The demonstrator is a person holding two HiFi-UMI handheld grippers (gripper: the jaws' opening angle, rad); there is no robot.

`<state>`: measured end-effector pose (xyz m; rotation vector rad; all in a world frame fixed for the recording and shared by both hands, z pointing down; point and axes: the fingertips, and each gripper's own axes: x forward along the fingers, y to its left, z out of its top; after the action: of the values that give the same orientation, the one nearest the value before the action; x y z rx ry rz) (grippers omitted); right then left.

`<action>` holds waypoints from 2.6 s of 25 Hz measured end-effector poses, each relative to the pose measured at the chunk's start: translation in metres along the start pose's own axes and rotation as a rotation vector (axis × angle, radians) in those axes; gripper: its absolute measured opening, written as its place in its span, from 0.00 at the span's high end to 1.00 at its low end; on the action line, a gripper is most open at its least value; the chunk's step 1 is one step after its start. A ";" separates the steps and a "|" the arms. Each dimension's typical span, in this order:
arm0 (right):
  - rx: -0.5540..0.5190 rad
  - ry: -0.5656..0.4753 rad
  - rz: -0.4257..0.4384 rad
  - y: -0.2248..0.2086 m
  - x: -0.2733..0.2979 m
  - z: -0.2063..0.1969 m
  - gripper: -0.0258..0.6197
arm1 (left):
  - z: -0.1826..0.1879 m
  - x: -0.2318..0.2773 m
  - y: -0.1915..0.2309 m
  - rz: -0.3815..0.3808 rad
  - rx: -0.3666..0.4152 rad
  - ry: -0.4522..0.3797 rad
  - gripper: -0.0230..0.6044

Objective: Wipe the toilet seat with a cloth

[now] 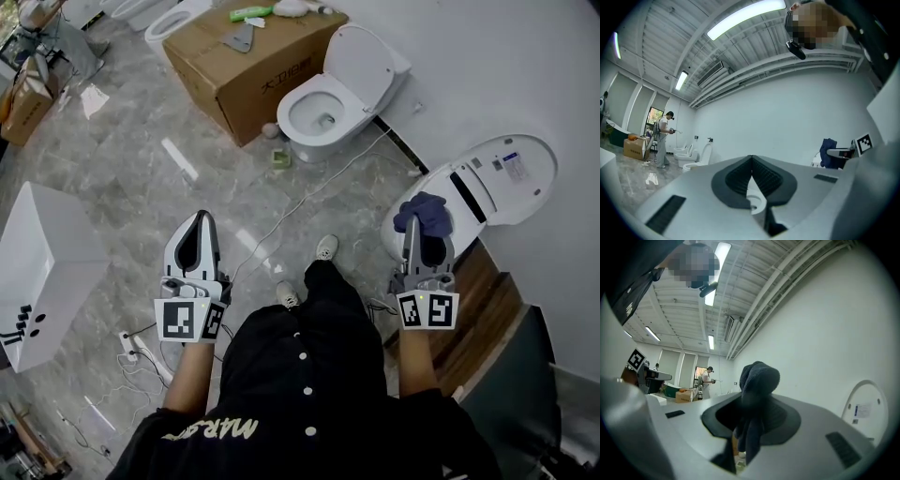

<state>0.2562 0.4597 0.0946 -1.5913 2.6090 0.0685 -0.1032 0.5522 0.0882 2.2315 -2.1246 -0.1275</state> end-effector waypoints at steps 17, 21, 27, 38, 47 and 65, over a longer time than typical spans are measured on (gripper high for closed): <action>0.016 -0.015 0.023 -0.071 0.166 -0.023 0.80 | 0.000 0.168 0.019 0.026 0.027 -0.005 0.95; 0.018 -0.017 0.035 -0.094 0.213 -0.023 0.80 | 0.007 0.219 0.021 0.039 0.032 -0.009 0.95; 0.017 0.000 0.058 -0.131 0.272 -0.032 0.80 | 0.006 0.286 0.012 0.050 0.034 -0.002 0.95; 0.046 0.058 0.103 -0.158 0.343 -0.064 0.80 | -0.013 0.354 0.012 0.079 0.023 0.051 0.95; 0.010 0.099 0.088 -0.146 0.398 -0.088 0.80 | -0.035 0.421 0.042 0.004 0.001 0.086 0.95; -0.430 0.538 0.185 -0.128 0.586 -0.316 0.80 | -0.143 0.577 0.095 -0.314 -0.043 0.300 0.95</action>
<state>0.0873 -0.1434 0.3542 -1.6660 3.3418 0.2630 -0.1556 -0.0308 0.2284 2.3664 -1.6023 0.1387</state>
